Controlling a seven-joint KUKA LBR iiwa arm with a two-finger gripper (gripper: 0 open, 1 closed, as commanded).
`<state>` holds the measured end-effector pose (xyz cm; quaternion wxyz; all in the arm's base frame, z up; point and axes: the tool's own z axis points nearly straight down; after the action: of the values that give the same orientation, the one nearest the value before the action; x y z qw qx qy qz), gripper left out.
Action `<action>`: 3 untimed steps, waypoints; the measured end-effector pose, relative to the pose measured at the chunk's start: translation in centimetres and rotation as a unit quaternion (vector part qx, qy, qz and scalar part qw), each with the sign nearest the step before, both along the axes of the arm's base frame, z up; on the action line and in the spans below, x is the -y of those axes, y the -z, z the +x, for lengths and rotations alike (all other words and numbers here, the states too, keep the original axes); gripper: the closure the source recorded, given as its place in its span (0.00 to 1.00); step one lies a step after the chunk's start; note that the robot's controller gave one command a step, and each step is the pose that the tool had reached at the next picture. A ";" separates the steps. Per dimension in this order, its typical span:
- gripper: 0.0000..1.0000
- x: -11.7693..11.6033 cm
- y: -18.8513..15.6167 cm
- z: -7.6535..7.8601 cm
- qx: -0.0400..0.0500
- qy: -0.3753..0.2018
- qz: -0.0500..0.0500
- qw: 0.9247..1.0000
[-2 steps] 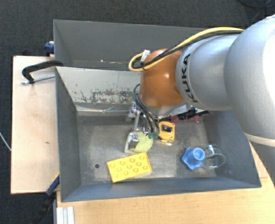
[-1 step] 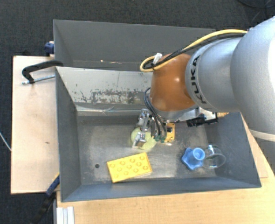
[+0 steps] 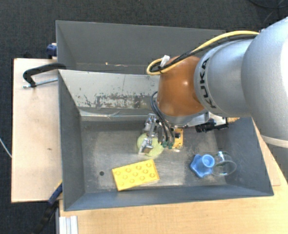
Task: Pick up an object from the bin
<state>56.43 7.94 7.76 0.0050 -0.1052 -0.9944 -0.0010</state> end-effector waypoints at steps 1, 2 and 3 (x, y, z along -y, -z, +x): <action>1.00 0.0 -0.2 -0.1 0.001 0.000 0.000 1.000; 1.00 0.0 -1.1 -0.1 0.005 0.000 0.000 1.000; 1.00 0.0 -2.6 -0.2 0.003 0.000 -0.001 1.000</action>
Offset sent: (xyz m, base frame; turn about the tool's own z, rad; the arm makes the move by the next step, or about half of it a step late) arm 0.0000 -0.0001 0.0390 0.0000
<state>56.26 7.93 10.36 0.0018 -0.1053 -0.9944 -0.0005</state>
